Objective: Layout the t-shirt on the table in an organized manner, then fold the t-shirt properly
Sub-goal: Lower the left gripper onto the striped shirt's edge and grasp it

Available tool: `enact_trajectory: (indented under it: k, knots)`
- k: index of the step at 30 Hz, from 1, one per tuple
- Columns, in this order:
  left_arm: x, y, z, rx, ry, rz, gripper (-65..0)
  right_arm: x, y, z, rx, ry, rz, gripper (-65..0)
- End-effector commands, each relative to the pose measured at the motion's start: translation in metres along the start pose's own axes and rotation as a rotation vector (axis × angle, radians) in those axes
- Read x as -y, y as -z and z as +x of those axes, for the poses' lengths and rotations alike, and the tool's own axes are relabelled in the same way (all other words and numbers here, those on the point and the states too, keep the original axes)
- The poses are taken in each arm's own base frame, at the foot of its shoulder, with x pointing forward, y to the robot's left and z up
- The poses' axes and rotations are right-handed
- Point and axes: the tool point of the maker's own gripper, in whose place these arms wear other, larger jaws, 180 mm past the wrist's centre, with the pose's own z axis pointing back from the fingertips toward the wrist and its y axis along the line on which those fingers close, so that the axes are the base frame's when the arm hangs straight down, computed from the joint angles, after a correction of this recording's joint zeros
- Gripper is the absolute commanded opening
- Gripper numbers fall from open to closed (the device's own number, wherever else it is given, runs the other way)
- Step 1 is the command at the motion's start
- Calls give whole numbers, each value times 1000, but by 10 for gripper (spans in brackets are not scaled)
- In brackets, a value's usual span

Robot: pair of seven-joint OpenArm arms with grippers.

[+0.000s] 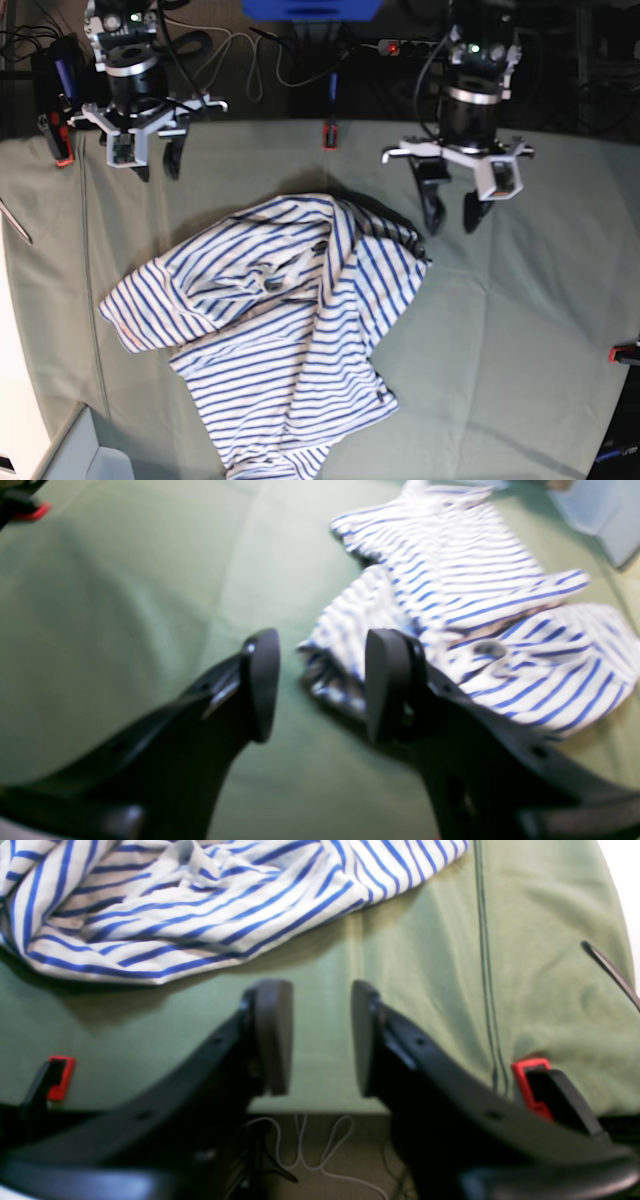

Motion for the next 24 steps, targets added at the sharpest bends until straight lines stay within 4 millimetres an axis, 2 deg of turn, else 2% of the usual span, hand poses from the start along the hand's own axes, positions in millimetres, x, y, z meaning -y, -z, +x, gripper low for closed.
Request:
enact_trajectory:
  k: [1, 5, 12, 14, 19, 24]
  knots:
    - [7, 6, 10, 30, -3, -18, -374, 0, -2, 11, 42, -5, 4, -396]
    - [20, 32, -7, -47, -9, -54, -374, 0, -2, 10, 40, -7, 5, -375]
    - [34, 71, -8, -90, -14, -79, -374, 2, -4, 8, 32, -10, -1, -376]
    - [43, 81, -10, -109, -6, -103, -374, 2, -4, 7, 31, -10, 0, -376]
    - [62, 97, -14, -129, 14, -152, -374, 3, -4, 4, 14, -10, -2, -376]
    - [77, 107, -33, -177, 37, -189, -374, 3, -2, -3, -35, -10, -3, -377]
